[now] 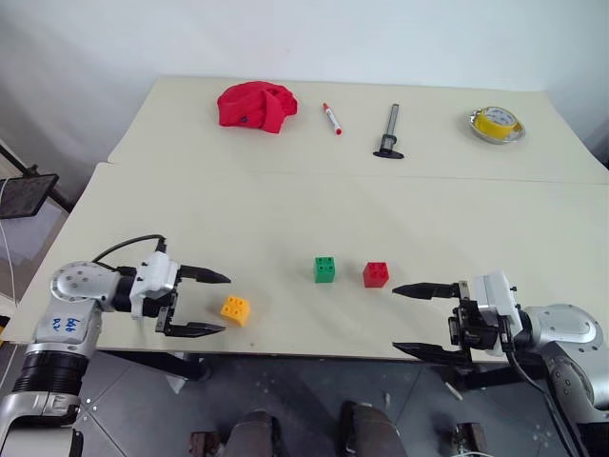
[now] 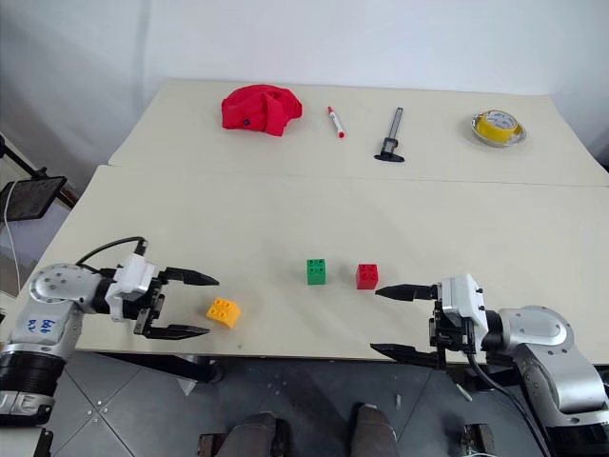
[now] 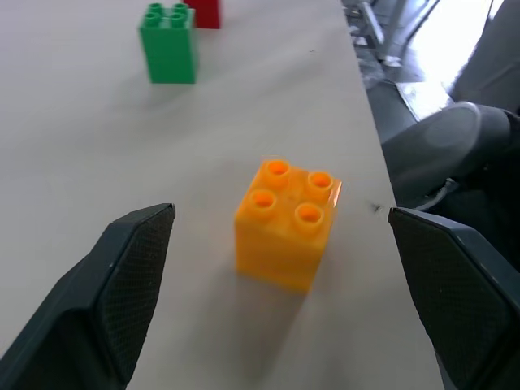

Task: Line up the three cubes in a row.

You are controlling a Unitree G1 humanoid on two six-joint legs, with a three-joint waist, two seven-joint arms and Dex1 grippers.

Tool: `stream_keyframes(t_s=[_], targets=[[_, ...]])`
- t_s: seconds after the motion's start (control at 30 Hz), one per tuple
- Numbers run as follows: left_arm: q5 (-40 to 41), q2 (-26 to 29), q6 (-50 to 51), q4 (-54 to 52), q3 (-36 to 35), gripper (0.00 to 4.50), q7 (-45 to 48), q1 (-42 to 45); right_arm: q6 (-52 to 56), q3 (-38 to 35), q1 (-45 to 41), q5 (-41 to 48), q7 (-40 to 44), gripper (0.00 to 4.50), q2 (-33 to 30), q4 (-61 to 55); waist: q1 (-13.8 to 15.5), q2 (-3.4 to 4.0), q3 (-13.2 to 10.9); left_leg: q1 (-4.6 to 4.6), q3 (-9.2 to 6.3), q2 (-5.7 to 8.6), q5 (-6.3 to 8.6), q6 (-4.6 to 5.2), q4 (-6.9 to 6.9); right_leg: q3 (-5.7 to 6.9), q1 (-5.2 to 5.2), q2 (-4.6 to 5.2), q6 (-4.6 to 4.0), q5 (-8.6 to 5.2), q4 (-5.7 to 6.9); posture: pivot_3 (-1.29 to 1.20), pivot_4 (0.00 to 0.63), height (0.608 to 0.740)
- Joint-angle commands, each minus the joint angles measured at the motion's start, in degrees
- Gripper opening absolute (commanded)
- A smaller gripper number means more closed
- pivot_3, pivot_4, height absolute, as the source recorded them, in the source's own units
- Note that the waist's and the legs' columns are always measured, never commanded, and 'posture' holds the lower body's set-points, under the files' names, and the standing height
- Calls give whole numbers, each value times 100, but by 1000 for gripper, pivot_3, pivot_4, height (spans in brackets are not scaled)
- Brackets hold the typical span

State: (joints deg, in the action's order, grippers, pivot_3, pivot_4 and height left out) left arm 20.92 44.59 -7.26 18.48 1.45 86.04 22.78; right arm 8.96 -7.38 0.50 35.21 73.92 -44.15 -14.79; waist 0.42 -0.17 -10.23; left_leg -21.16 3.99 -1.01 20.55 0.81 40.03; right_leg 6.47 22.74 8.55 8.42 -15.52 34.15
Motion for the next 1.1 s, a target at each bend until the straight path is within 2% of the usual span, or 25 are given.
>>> stream_keyframes(t_s=[0.03,0.1,0.23,0.33,0.37,0.53,0.67,0.9,0.97,1.1], targets=[[-67,-72,-161,221,156,4117,436,254,-47,-194,163,3,-34,4500,-80,-278,13,0,0,-1,0,0,0,0,0,0,0,0,0,0,-1,0,150,740],[-37,-97,-185,275,210,3696,482,323,-41,-260,261,5,-88,4500,-79,-312,35,0,0,-3,0,1,0,1,0,0,0,0,0,0,-5,0,150,740],[16,-88,-224,317,265,2400,560,368,-95,-359,377,-12,-159,4500,-43,-303,70,0,0,-3,1,1,1,1,0,0,0,1,0,0,-7,0,150,740],[161,-86,531,275,294,1541,390,595,-193,-467,416,-33,-214,4500,21,-227,86,0,0,-3,1,0,1,1,2,0,0,0,0,0,-7,0,150,740],[147,-148,739,367,288,1466,216,746,-206,-502,410,-14,-238,4500,42,-211,88,0,0,-4,1,0,1,1,3,0,0,0,0,0,-6,0,150,740],[-274,-631,220,1307,263,1467,-223,1462,-298,-616,332,-62,-325,4500,60,-28,116,0,0,-5,0,5,1,4,8,1,-7,2,0,0,-13,0,150,740],[-742,-1046,-326,2469,495,1467,-84,2262,-329,-599,374,-102,-275,4500,47,80,107,-2,-1,-5,3,7,1,5,6,6,-7,1,1,0,-14,0,150,740],[-1151,-1477,-986,3679,556,1467,-6,2987,-349,-454,393,-147,-386,4500,174,0,97,-4,-2,-6,7,6,1,5,5,9,-6,0,1,0,-18,0,150,740],[-1086,-1501,-981,3698,499,2204,246,3000,-301,-439,407,-145,-388,4500,190,-32,93,-4,-2,-6,7,6,1,5,6,9,-6,1,1,1,-18,0,150,740],[-934,-1364,-990,3547,303,3406,358,2949,-249,-440,394,-128,-413,4500,200,-53,91,-6,-3,-6,8,5,1,5,5,9,-5,1,2,1,-17,0,150,740]])
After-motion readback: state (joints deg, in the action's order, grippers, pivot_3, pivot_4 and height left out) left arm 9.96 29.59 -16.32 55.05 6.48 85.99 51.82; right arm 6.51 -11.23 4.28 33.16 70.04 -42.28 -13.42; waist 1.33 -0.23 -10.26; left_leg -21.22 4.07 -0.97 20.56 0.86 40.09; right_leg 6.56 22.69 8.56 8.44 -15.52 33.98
